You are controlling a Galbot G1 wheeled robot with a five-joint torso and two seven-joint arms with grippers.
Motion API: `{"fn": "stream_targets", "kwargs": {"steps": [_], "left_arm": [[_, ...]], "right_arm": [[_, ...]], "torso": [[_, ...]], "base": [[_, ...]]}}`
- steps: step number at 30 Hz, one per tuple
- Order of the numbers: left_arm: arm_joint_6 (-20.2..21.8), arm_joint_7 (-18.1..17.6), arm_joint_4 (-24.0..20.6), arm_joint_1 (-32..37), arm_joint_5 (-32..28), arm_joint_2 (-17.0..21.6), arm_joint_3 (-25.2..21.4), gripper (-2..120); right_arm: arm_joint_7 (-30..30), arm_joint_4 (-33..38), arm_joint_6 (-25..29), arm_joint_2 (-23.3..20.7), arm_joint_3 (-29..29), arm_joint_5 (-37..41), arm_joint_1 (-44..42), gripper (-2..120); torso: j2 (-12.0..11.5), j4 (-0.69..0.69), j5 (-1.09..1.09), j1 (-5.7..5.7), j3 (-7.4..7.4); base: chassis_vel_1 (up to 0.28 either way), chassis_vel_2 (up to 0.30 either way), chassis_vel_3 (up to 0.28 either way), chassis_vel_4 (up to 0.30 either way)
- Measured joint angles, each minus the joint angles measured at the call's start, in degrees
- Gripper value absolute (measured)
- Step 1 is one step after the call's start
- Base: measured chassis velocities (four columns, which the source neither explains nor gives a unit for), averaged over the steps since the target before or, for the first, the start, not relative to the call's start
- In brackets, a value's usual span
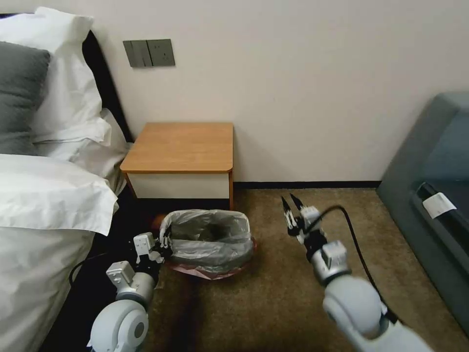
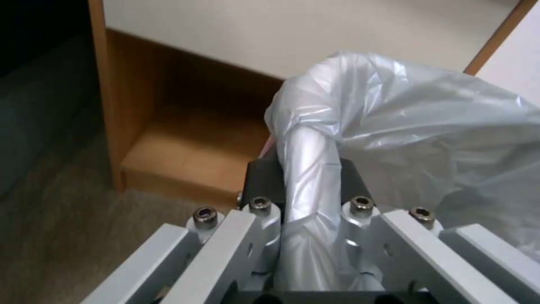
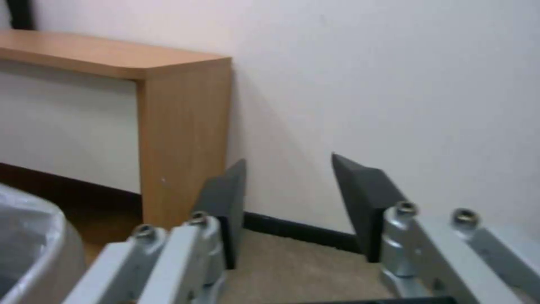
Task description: Pick up the garbage bag from the table and place it over the trash can.
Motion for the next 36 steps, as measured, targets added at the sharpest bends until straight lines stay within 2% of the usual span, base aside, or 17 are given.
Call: {"fn": "stream_targets", "kwargs": {"steps": [1, 2, 4, 5, 6, 9, 11, 13, 16, 28, 36], "left_arm": [[0.0, 0.0, 0.0, 0.0, 0.0, 0.0, 0.0, 9], [0.1, -0.3, 0.1, 0.4, 0.0, 0.0, 0.5, 9], [0.3, -0.5, 0.2, 1.0, 0.3, -0.2, 1.2, 9], [0.5, -0.9, 0.3, 1.4, 0.9, -0.6, 1.8, 9], [0.5, -0.9, 0.3, 1.4, 0.9, -0.6, 1.8, 9], [0.1, -1.1, 0.7, 2.4, 2.7, -1.7, 3.2, 9], [-0.1, -1.2, 0.7, 2.7, 3.2, -2.1, 3.6, 9], [-0.4, -2.1, 0.7, 3.3, 4.1, -2.9, 4.7, 9], [-0.6, -2.8, 0.9, 3.8, 4.6, -3.7, 5.6, 9], [-1.1, -4.8, 2.7, 3.4, 5.9, -6.6, 10.2, 9], [-1.5, -5.6, 3.2, 3.7, 7.0, -7.3, 10.9, 9]], "right_arm": [[0.0, 0.0, 0.0, 0.0, 0.0, 0.0, 0.0, 43], [0.4, 0.6, 0.3, 1.7, 0.4, -1.5, -2.0, 52], [1.1, 1.2, 0.8, 3.5, 1.0, -2.7, -3.9, 58], [1.4, 1.3, 1.4, 4.6, 1.5, -3.9, -5.3, 65], [1.4, 1.3, 1.4, 4.6, 1.5, -3.9, -5.3, 65], [1.4, 1.3, 3.4, 6.6, 3.0, -6.4, -8.3, 79], [1.4, 1.6, 3.8, 7.2, 3.4, -6.8, -9.2, 82], [1.4, 2.1, 4.2, 8.2, 4.4, -7.1, -10.7, 93], [1.4, 2.3, 4.5, 8.6, 5.3, -7.1, -11.1, 99], [0.8, 2.5, 4.8, 8.0, 8.3, -5.6, -10.9, 100], [0.6, 2.1, 4.8, 7.7, 8.5, -4.9, -10.3, 100]], "torso": [[0.0, 0.00, 0.00, 0.00, 0.00], [0.0, 0.00, 0.00, 0.00, 0.00], [0.0, 0.01, 0.00, 0.00, 0.00], [0.0, 0.01, 0.00, 0.00, 0.00], [0.0, 0.01, 0.00, 0.00, 0.00], [0.0, 0.00, 0.01, 0.00, 0.00], [0.0, 0.01, 0.01, 0.00, 0.00], [0.0, 0.00, 0.02, 0.00, 0.00], [0.0, 0.00, 0.02, 0.00, 0.00], [0.0, 0.00, 0.02, 0.00, 0.01], [0.0, 0.00, 0.02, 0.00, 0.00]], "base": [[0.000, 0.000, 0.000, 0.000], [0.000, 0.000, 0.000, 0.000], [0.000, 0.000, 0.000, 0.000], [0.000, 0.000, 0.000, 0.000], [0.000, 0.000, 0.000, 0.000], [0.000, 0.000, 0.000, 0.000], [0.000, 0.000, 0.000, 0.000], [0.000, 0.000, 0.000, 0.000], [0.000, 0.000, 0.000, 0.000], [0.000, 0.000, 0.000, 0.000], [0.000, 0.000, 0.000, 0.000]]}}
